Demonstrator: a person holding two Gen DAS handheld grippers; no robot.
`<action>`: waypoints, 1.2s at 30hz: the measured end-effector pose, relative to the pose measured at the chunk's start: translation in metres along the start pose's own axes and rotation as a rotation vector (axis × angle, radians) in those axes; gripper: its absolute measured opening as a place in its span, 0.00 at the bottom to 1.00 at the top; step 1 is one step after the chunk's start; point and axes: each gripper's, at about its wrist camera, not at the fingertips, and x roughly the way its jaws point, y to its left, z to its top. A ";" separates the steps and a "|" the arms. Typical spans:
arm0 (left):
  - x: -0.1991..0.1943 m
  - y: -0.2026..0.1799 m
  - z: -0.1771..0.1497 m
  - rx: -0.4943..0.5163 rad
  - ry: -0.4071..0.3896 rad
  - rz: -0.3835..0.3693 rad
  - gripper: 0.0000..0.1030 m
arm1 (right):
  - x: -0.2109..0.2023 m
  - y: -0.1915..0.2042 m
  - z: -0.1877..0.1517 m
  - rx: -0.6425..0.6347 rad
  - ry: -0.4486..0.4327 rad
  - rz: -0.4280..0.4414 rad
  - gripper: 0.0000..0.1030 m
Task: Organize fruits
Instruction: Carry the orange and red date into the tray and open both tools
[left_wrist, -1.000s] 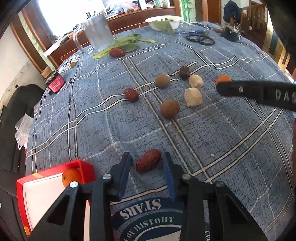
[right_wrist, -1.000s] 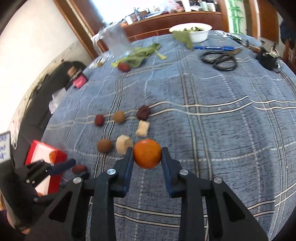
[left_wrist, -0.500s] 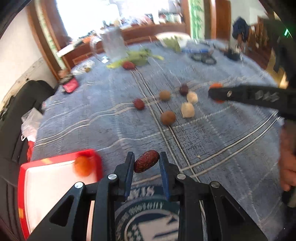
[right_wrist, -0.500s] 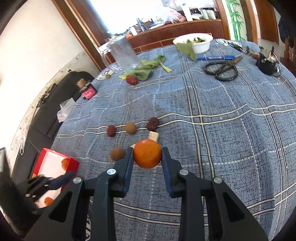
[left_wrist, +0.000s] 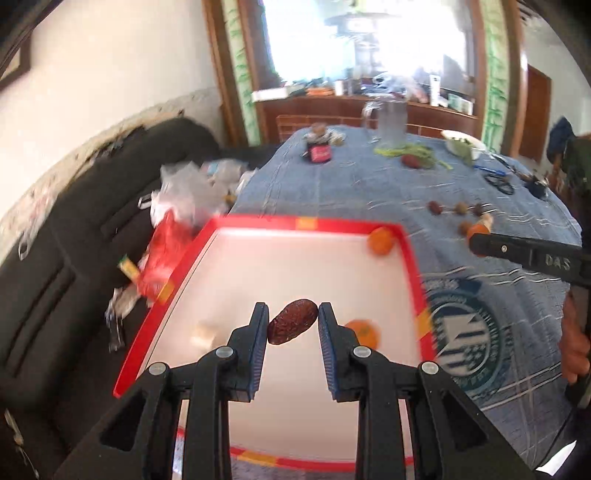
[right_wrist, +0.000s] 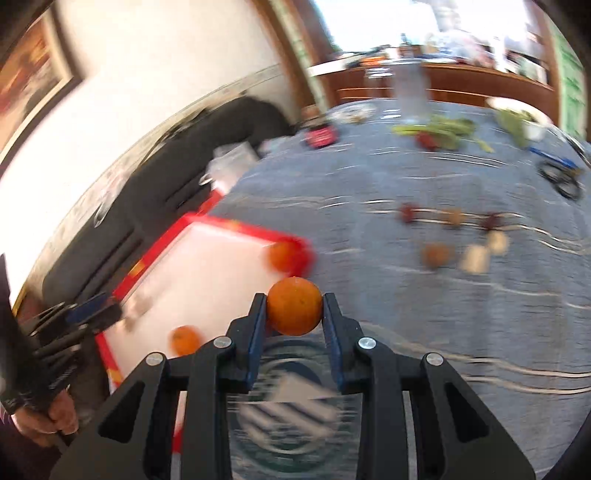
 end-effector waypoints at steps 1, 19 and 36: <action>0.004 0.003 -0.002 -0.010 0.004 0.005 0.26 | 0.007 0.017 -0.001 -0.025 0.010 0.013 0.31; 0.037 0.028 -0.027 -0.008 0.029 0.071 0.26 | 0.114 0.082 -0.002 -0.082 0.176 -0.089 0.32; 0.039 0.023 -0.033 -0.011 0.072 0.113 0.60 | 0.087 0.070 0.009 -0.043 0.126 -0.036 0.50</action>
